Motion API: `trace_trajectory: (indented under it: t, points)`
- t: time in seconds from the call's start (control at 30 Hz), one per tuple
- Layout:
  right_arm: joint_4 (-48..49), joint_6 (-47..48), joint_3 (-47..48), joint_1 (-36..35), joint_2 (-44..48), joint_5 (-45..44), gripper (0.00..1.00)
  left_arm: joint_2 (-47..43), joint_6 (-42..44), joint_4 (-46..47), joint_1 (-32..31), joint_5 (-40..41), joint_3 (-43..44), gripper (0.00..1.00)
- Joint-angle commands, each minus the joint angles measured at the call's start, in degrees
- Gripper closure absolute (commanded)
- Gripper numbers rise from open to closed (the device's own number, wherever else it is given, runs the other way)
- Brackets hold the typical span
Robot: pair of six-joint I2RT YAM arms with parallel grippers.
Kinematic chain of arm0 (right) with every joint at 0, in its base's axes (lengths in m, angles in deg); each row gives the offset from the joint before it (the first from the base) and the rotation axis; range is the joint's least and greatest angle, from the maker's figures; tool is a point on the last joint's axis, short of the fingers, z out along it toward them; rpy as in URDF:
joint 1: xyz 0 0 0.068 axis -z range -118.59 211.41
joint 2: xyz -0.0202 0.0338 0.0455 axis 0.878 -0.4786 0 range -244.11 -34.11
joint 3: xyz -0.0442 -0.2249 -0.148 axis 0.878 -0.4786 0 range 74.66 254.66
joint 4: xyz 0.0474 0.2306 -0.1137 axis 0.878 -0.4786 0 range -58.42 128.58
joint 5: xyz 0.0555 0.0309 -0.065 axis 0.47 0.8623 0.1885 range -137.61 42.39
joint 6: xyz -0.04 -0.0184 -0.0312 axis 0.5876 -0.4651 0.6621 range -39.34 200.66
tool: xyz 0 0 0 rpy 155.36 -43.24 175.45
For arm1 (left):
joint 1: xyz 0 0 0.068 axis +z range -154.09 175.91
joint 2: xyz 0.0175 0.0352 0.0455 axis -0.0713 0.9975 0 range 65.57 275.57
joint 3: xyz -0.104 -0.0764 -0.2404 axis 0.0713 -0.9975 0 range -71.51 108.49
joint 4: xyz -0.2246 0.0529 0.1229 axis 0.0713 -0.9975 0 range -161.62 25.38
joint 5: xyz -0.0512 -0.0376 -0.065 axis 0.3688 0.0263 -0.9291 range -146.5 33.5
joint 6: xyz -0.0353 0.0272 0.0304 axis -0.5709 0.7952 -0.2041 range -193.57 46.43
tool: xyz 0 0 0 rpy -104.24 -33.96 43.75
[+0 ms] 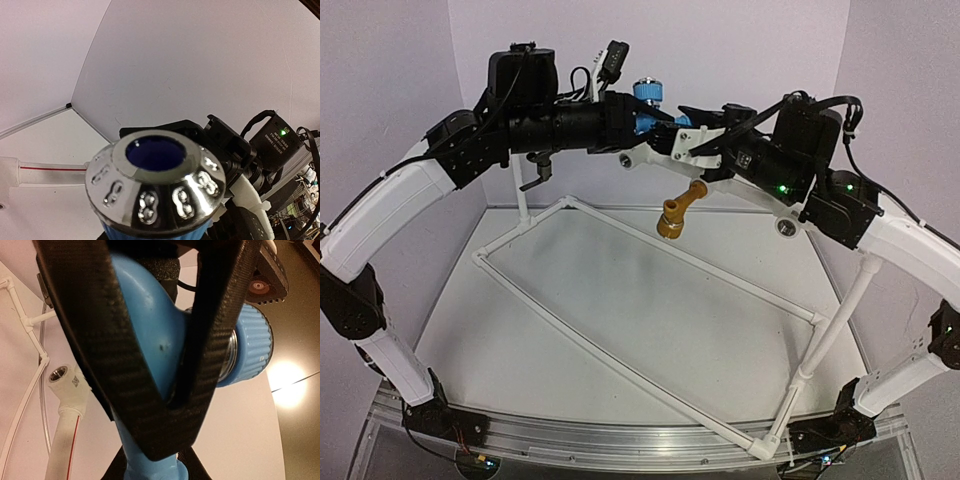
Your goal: Install the water faucets
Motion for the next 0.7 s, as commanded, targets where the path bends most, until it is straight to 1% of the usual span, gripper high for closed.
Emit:
trace_trajectory:
  t: [0.0, 0.1, 0.17, 0.23, 0.27, 0.3, 0.33, 0.4, 0.5, 0.57, 0.67]
  points:
    - [4.6, -1.3, 2.5, -1.3, -0.1, 0.7, 1.00, 1.0, -1.6, 4.6, 0.2, -0.1, 1.1, 0.85]
    - [4.6, -1.7, 2.1, -1.4, 0.2, -0.1, 1.00, 0.5, -2.1, 5.9, 0.2, 0.4, -0.2, 0.97]
    - [4.6, -2.3, 1.7, -1.5, 0.6, -0.9, 0.98, -0.6, -2.2, 6.4, 0.2, 1.8, -1.9, 1.00]
    - [4.5, -3.4, 1.4, -1.5, 1.1, -2.5, 0.77, -2.5, -2.2, 6.7, 0.2, 3.6, -4.6, 1.00]
    - [4.5, -4.0, 1.1, -1.5, 1.3, -3.6, 0.62, -3.7, -2.2, 6.8, 0.2, 4.7, -6.1, 1.00]
    - [4.4, -4.5, 0.8, -1.5, 1.6, -4.6, 0.53, -5.0, -2.1, 6.9, 0.2, 6.0, -7.5, 1.00]
    - [4.3, -4.9, 0.4, -1.4, 1.8, -5.8, 0.46, -6.4, -1.9, 6.9, 0.2, 7.4, -8.9, 1.00]
    - [3.9, -6.3, 0.1, -1.4, 2.4, -8.2, 0.37, -9.6, -1.5, 7.1, 0.2, 11.0, -12.0, 1.00]
    - [2.5, -8.6, 0.1, -1.3, 3.2, -11.0, 0.28, -13.9, -1.0, 7.5, 0.3, 15.4, -16.2, 1.00]
    - [1.5, -10.7, 0.5, -1.3, 3.6, -13.0, 0.24, -17.0, -0.3, 7.8, 0.3, 17.8, -18.9, 1.00]
    - [-1.7, -15.1, 2.8, -1.3, 3.6, -15.8, 0.22, -21.4, 0.0, 9.2, 0.4, 20.6, -23.2, 1.00]
